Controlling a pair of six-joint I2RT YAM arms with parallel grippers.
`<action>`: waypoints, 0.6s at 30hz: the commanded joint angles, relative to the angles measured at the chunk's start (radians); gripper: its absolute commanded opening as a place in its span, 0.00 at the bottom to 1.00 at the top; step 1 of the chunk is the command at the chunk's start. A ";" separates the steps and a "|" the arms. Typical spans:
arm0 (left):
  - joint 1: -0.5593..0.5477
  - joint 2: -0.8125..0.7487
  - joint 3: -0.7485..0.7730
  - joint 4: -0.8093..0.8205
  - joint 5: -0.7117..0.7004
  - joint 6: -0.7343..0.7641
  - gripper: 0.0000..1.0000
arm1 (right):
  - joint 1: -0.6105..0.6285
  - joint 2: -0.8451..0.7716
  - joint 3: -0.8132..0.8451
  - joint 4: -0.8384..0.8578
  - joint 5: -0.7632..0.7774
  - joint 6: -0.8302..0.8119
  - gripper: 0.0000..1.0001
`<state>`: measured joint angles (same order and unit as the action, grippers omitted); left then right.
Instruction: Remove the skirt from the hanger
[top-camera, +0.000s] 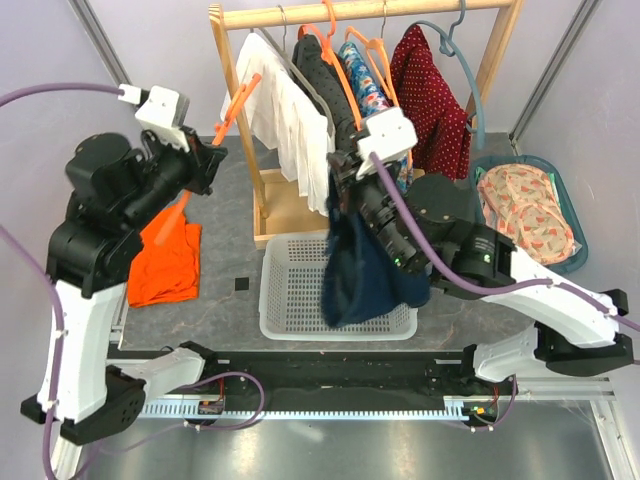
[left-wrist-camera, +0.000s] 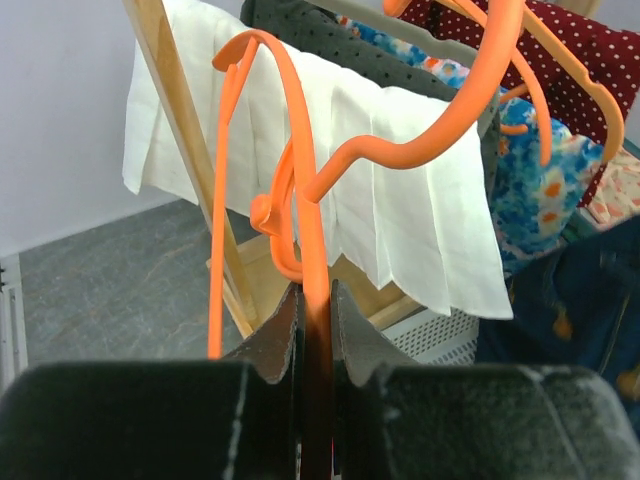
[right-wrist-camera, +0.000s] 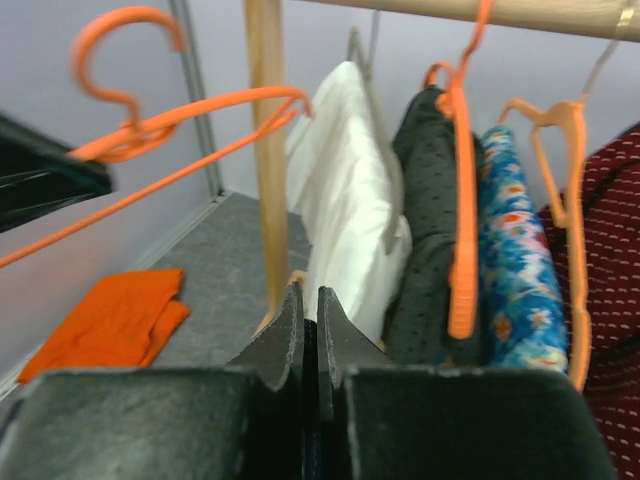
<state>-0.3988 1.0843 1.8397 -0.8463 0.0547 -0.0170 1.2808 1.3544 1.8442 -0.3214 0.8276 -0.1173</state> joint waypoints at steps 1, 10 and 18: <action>0.005 0.060 0.070 0.087 -0.036 -0.100 0.02 | 0.064 0.038 0.078 0.039 -0.091 0.045 0.00; 0.058 0.230 0.197 0.134 -0.050 -0.219 0.02 | 0.111 -0.001 -0.053 0.030 -0.004 0.045 0.00; 0.091 0.387 0.305 0.154 -0.059 -0.279 0.02 | 0.088 -0.204 -0.465 0.044 0.163 0.153 0.00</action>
<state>-0.3157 1.4105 2.0773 -0.7624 0.0181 -0.2272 1.3888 1.2480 1.4849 -0.3153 0.8753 -0.0357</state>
